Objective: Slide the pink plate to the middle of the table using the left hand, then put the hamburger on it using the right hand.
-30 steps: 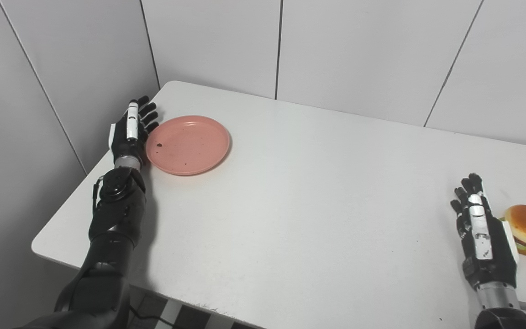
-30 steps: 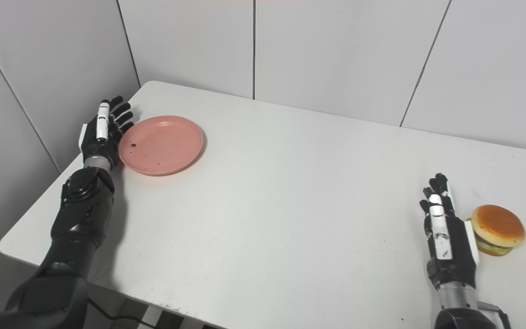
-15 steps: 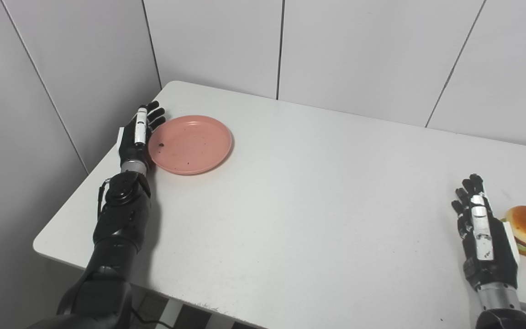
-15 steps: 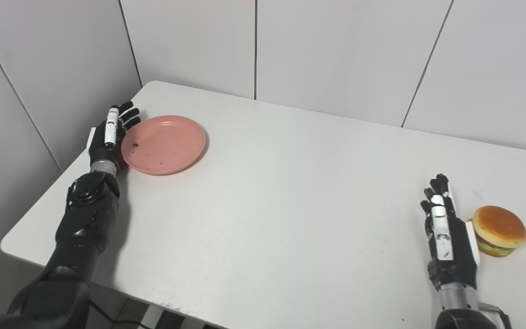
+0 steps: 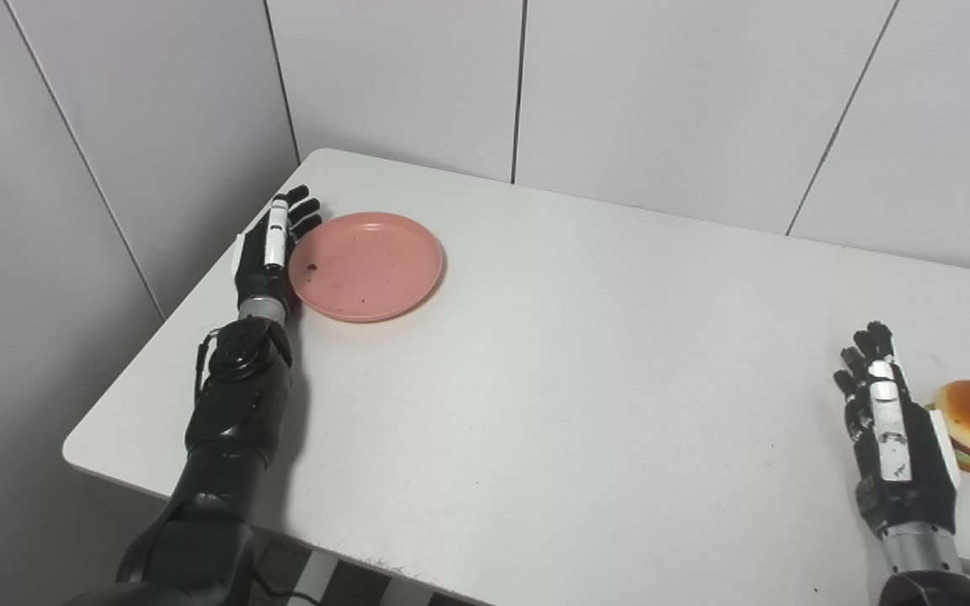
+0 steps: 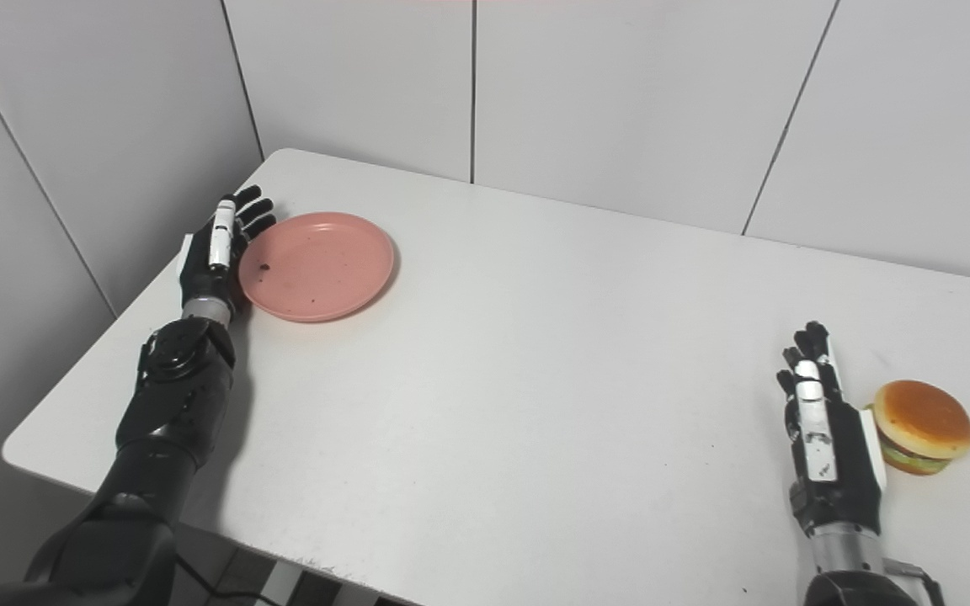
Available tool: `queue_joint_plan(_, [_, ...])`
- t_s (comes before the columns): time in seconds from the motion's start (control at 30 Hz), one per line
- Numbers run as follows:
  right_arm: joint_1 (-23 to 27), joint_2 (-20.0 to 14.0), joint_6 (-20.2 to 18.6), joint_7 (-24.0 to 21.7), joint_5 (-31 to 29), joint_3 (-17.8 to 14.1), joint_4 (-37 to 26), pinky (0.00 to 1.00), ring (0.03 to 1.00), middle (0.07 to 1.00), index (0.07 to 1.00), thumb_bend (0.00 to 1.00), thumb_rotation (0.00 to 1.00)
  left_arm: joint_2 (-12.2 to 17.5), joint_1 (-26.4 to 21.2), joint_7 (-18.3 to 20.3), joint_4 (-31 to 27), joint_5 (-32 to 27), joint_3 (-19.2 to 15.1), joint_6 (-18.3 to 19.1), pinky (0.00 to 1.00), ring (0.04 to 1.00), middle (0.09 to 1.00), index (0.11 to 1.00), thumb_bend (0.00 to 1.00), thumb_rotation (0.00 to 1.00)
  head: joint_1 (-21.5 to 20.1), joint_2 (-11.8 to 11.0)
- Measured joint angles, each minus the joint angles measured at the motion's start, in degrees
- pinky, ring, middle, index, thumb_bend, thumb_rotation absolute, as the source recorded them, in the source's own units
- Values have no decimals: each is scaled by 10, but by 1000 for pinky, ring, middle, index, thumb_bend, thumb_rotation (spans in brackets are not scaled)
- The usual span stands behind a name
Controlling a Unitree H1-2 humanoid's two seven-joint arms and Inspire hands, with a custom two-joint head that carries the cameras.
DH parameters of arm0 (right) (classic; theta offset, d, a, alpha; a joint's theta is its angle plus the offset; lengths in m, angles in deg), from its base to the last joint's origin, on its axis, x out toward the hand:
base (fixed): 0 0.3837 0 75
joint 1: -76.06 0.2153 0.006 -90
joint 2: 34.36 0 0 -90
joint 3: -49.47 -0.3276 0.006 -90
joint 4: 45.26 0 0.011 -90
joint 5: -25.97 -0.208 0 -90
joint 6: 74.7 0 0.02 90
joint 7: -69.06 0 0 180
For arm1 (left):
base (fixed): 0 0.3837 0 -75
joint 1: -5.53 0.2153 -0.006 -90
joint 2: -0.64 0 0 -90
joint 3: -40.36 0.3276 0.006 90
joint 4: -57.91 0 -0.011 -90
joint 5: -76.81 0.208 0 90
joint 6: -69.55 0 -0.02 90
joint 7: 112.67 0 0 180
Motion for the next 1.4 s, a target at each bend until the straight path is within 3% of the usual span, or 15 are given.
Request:
queue_joint_plan(0.2, [-1, 1, 0, 1, 1, 2, -2, 1000, 1000, 1000, 1000, 493, 879, -36, -1, 23, -22, -7, 18, 15, 787, 807, 792, 760, 262, 849, -2, 1])
queue_joint_plan(0.37, [0, 2, 0, 1, 0, 3, -1, 1000, 1000, 1000, 1000, 522, 849, -61, -1, 15, -52, 6, 29, 40, 775, 796, 779, 744, 259, 877, -13, 4])
queue_joint_plan(0.6, [2, 3, 0, 1, 1, 5, 3, 1000, 1000, 1000, 1000, 564, 826, -66, 0, 10, -59, 34, 54, 45, 769, 801, 780, 752, 270, 871, -36, 4])
queue_joint_plan(0.73, [7, 4, 0, 1, 0, 5, 9, 1000, 1000, 1000, 1000, 582, 821, -70, 0, 27, -57, 28, 56, 43, 798, 820, 792, 751, 255, 850, -49, 5])
queue_joint_plan(0.87, [8, 7, 0, 3, 11, 9, 9, 1000, 1000, 1000, 1000, 527, 851, -88, 0, 36, -63, 18, 58, 47, 796, 824, 805, 762, 252, 842, -69, 8])
queue_joint_plan(1.2, [7, 17, 0, 7, 21, 16, 4, 1000, 1000, 1000, 1000, 530, 829, -115, 13, 39, -98, 53, 103, 67, 772, 807, 787, 757, 245, 814, -119, 20])
queue_joint_plan(1.4, [5, 25, -1, 17, 39, 23, -1, 1000, 1000, 1000, 1000, 536, 836, -126, 20, 44, -107, 57, 115, 68, 764, 810, 787, 757, 262, 852, -145, 24])
